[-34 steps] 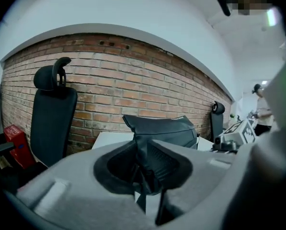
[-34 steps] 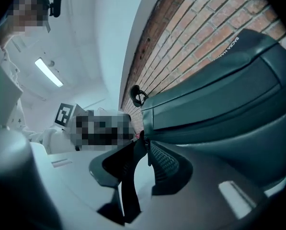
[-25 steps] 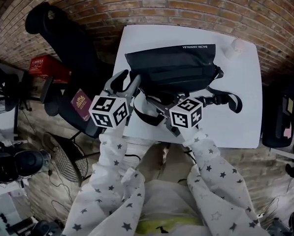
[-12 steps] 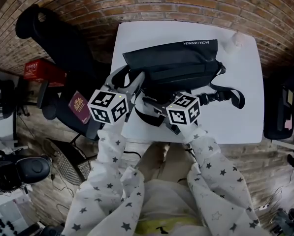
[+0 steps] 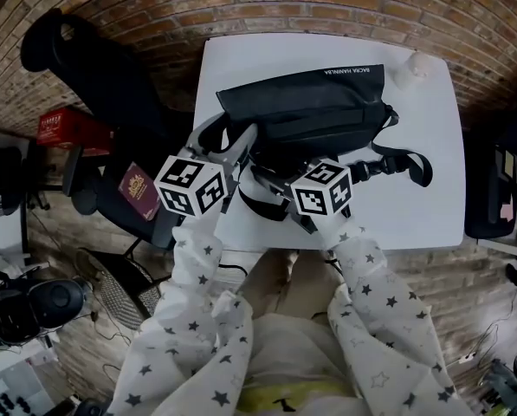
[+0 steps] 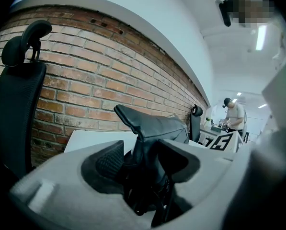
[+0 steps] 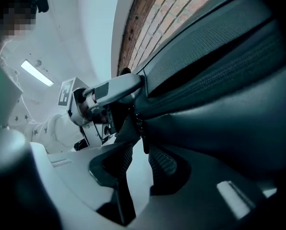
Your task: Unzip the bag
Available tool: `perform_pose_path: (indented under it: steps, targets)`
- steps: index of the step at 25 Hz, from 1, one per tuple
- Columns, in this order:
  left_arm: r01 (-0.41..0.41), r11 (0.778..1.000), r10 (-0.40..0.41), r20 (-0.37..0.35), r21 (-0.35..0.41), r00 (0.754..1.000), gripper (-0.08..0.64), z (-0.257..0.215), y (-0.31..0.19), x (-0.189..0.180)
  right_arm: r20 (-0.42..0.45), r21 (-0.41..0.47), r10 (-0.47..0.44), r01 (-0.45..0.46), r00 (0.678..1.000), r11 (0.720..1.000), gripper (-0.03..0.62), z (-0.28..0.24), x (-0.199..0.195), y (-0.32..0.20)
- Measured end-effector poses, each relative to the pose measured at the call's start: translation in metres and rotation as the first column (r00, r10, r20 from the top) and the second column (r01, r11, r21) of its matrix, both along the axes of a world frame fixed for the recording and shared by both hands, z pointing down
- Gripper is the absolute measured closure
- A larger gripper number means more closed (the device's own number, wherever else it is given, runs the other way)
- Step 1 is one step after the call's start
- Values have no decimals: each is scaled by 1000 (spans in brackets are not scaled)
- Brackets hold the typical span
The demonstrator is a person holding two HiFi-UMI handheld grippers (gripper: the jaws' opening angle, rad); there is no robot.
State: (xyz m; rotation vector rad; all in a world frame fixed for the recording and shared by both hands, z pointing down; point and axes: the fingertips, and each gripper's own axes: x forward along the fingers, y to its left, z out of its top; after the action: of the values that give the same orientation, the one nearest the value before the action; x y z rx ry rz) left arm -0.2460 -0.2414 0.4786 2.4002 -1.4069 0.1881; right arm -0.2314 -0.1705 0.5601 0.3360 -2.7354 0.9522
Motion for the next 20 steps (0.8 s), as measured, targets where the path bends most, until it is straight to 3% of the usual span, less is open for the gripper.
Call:
perform_pose_path:
  steps: [9,20]
  targets:
    - [-18,1000,18,4,7,1000,354,1,2,5,-15,21,12,-12,1000,1000,571,3,9,-1]
    - [-37,999,37,21,20,999,388,1,3,9,-30,61,30,-28,999,998,575,-5,25,-1]
